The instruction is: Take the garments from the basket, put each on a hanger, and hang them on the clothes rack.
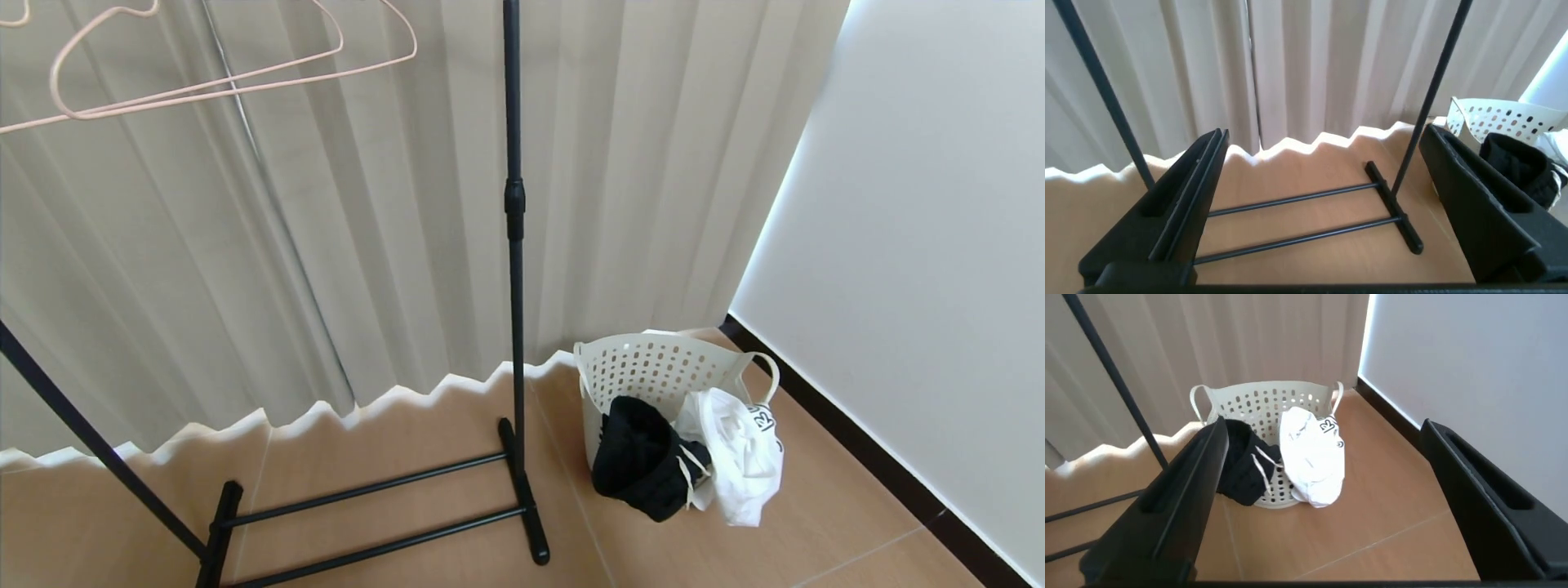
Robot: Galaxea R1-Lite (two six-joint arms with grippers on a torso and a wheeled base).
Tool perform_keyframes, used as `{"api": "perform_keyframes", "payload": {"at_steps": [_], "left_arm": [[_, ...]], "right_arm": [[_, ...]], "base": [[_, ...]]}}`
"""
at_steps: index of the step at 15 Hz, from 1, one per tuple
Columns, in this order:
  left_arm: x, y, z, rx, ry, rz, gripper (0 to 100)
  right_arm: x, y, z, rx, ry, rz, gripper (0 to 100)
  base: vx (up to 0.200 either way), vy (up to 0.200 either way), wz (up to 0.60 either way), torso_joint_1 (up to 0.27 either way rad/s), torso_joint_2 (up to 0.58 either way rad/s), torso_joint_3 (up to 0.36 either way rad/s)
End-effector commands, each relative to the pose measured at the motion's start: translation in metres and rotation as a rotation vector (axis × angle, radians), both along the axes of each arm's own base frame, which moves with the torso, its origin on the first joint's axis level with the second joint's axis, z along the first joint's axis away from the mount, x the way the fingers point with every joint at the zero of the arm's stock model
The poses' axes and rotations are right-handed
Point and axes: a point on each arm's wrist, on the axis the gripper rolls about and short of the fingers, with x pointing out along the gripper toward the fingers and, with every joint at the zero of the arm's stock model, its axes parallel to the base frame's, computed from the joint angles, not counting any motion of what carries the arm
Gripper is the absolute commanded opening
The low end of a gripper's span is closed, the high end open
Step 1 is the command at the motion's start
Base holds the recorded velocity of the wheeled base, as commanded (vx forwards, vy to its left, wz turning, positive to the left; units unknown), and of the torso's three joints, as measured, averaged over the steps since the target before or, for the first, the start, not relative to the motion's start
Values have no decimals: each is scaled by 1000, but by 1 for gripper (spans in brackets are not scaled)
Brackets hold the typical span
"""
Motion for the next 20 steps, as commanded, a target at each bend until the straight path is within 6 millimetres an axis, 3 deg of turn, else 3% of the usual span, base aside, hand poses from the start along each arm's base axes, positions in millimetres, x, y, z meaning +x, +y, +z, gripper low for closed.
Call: {"api": "perform_keyframes", "payload": {"at_steps": [1, 3, 14, 20], "left_arm": [[0, 0, 0, -1, -1, 1, 100], [0, 0, 0, -1, -1, 1, 100], [0, 0, 0, -5, -1, 2, 100], [0, 0, 0, -10, 0, 2, 100]], "right_arm": [[0, 0, 0, 0, 0, 0, 100], [0, 0, 0, 0, 0, 0, 100], [0, 0, 0, -2, 1, 0, 100], [0, 0, 0, 0, 0, 0, 100]], "base": [[200, 0, 0, 2, -2, -2], [200, 0, 0, 2, 5, 7], [0, 0, 0, 0, 0, 0], [0, 0, 0, 2, 2, -163]]}}
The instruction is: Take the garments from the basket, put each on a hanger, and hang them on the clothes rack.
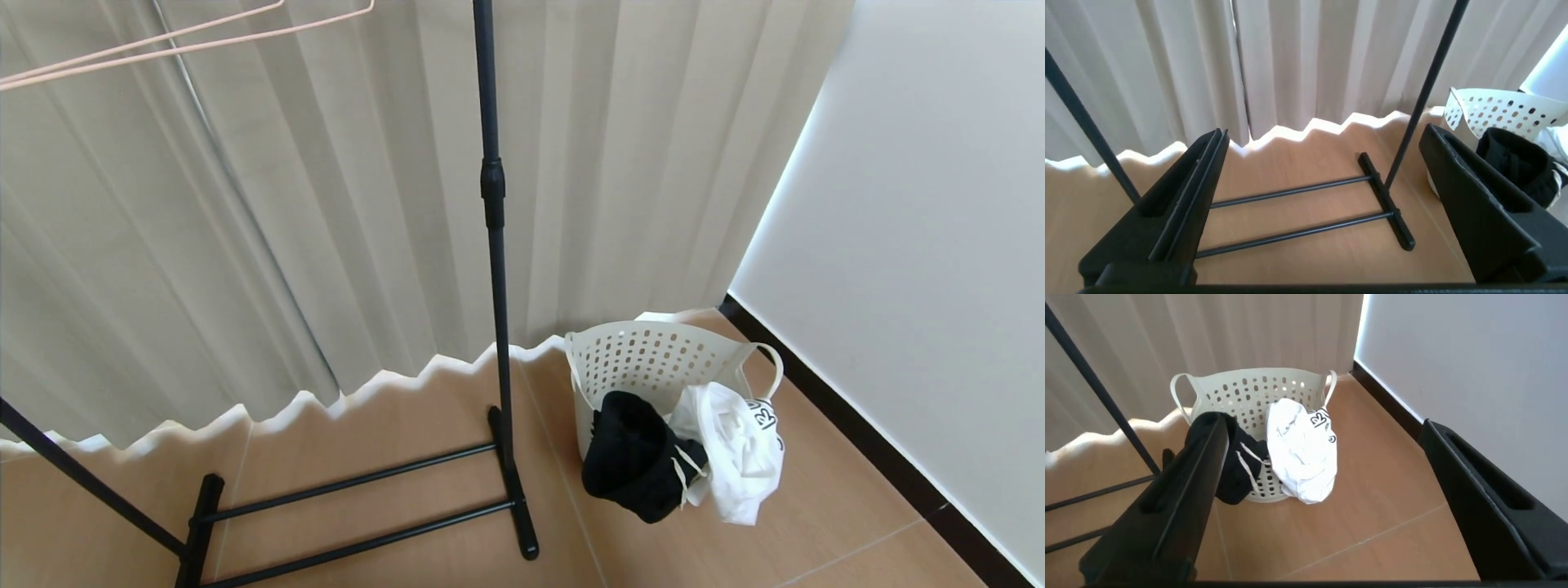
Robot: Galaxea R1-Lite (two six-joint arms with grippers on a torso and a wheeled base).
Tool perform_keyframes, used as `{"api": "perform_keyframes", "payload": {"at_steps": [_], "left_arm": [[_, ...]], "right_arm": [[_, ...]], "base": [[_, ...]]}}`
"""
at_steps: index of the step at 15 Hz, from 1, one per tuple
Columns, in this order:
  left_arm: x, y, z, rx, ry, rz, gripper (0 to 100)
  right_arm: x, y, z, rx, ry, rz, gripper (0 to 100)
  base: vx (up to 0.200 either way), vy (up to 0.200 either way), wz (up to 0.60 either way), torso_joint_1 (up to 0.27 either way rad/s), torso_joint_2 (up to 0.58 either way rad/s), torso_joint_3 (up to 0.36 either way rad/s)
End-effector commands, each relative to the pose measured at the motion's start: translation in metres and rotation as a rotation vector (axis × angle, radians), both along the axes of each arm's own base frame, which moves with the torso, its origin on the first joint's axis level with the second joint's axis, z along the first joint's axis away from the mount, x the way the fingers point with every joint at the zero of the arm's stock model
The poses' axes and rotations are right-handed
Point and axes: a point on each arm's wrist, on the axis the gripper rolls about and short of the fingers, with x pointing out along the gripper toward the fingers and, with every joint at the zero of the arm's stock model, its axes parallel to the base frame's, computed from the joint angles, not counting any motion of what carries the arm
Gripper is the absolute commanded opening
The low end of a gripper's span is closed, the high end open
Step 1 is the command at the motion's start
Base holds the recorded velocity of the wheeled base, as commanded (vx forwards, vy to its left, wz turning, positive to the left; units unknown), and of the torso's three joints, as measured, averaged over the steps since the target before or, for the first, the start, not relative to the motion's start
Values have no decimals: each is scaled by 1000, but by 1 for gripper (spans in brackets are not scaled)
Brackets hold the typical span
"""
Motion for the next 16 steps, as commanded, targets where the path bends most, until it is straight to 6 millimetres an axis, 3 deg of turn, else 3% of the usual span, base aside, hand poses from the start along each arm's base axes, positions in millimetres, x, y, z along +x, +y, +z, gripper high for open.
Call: {"api": "perform_keyframes", "payload": {"at_steps": [1, 16], "left_arm": [[0, 0, 0, 0, 0, 1, 100], [0, 0, 0, -8, 0, 0, 100]], "right_arm": [[0, 0, 0, 2, 0, 0, 100], [0, 0, 0, 4, -2, -1, 100]], "base": [[0, 0, 0, 2, 2, -198], [0, 0, 0, 2, 1, -199]]}}
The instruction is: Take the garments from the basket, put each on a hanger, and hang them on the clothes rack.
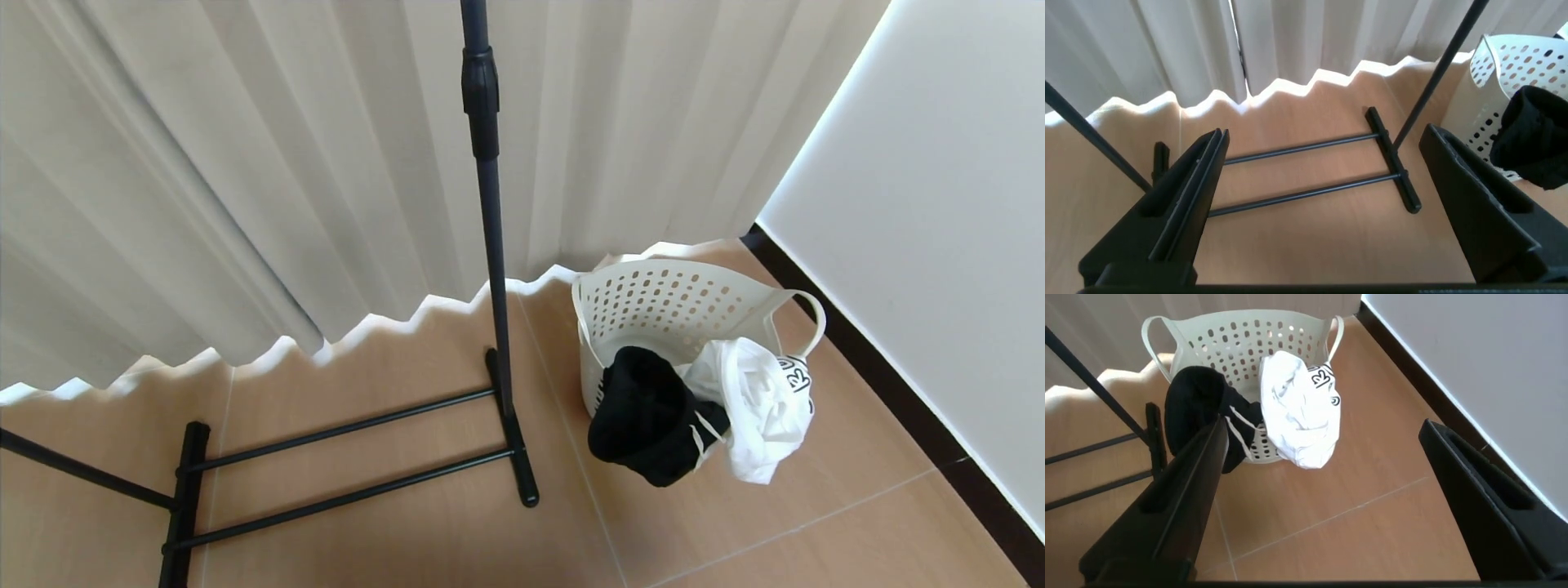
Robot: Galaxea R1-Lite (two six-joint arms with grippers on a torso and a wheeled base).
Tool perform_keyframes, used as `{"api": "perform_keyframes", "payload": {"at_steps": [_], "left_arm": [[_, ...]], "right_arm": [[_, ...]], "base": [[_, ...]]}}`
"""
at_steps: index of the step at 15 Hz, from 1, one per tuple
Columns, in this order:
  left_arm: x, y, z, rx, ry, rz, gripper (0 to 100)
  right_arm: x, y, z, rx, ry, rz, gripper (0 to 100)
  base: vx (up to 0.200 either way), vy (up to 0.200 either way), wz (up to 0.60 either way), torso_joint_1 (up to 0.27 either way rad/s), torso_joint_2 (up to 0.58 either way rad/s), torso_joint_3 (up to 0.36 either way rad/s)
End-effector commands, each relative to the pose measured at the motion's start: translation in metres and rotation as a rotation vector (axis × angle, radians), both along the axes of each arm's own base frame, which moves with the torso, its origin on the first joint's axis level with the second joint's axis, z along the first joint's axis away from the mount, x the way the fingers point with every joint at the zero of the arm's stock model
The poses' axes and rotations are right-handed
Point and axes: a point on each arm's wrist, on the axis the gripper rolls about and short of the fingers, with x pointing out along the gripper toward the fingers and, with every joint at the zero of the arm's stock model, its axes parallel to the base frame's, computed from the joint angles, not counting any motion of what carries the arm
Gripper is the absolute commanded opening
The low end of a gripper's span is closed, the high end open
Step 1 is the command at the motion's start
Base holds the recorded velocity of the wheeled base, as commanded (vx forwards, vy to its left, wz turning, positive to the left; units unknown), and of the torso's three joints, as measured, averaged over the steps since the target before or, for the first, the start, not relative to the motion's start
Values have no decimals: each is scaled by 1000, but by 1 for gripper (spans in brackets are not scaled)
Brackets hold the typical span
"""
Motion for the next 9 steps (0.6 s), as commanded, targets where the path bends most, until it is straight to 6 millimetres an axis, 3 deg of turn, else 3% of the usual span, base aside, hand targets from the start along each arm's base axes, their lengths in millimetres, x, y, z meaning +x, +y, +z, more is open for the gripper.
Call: {"api": "perform_keyframes", "payload": {"at_steps": [1, 9], "left_arm": [[0, 0, 0, -4, -1, 0, 100], [0, 0, 0, -4, -1, 0, 100]], "right_arm": [[0, 0, 0, 0, 0, 0, 100], [0, 0, 0, 0, 0, 0, 100]], "base": [[0, 0, 0, 2, -2, -207], [0, 0, 0, 2, 4, -196]]}}
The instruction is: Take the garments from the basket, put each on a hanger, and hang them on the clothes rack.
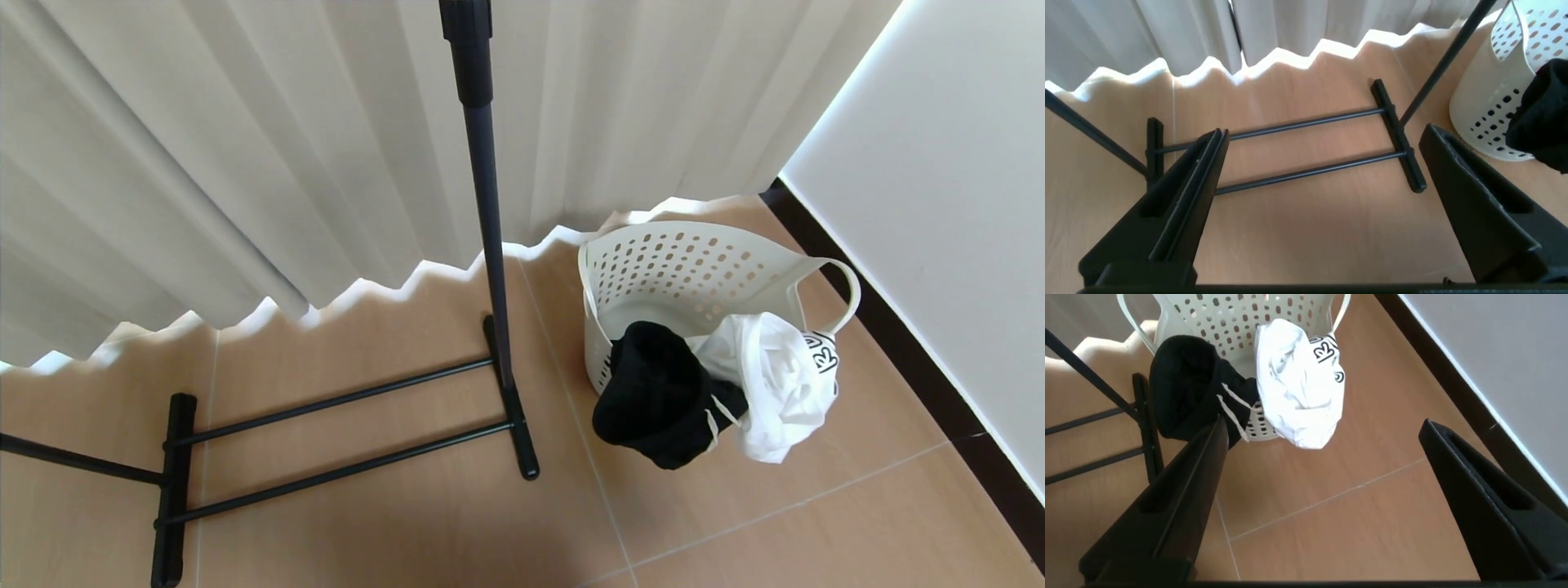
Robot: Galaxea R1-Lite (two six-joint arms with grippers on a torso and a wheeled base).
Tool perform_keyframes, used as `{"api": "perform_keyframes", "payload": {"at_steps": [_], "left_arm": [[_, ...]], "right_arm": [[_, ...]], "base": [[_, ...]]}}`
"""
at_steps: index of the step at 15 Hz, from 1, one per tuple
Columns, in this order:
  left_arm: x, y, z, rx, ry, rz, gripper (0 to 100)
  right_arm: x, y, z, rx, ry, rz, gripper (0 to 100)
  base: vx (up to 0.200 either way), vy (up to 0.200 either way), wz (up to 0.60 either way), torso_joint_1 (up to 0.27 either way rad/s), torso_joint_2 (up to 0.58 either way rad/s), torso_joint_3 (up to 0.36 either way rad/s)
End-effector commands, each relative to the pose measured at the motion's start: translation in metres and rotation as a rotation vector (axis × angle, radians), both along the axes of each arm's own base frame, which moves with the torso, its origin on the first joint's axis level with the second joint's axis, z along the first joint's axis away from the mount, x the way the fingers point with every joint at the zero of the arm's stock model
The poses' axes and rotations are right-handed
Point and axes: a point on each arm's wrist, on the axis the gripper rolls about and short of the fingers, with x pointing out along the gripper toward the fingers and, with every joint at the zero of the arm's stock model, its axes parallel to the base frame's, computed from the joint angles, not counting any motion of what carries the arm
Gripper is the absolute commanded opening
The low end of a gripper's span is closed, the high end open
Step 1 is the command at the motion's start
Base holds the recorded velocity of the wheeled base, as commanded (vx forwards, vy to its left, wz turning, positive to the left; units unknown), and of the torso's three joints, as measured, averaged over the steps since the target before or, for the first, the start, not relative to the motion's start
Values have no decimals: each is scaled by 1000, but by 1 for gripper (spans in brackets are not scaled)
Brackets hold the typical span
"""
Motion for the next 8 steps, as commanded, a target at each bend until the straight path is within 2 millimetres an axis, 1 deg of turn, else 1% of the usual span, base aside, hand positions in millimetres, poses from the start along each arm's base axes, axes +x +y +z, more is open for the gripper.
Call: {"api": "perform_keyframes", "payload": {"at_steps": [1, 3, 6, 8], "left_arm": [[0, 0, 0, 0, 0, 1, 100], [0, 0, 0, 0, 0, 1, 100], [0, 0, 0, 1, -2, 1, 100], [0, 0, 0, 0, -2, 1, 100]], "right_arm": [[0, 0, 0, 1, 0, 0, 100], [0, 0, 0, -5, 1, 1, 100], [0, 0, -1, -25, 17, 14, 100], [7, 2, 1, -76, 126, 156, 100]], "base": [[0, 0, 0, 2, 2, -198], [0, 0, 0, 12, 2, -120], [0, 0, 0, 0, 0, 0], [0, 0, 0, 0, 0, 0]]}}
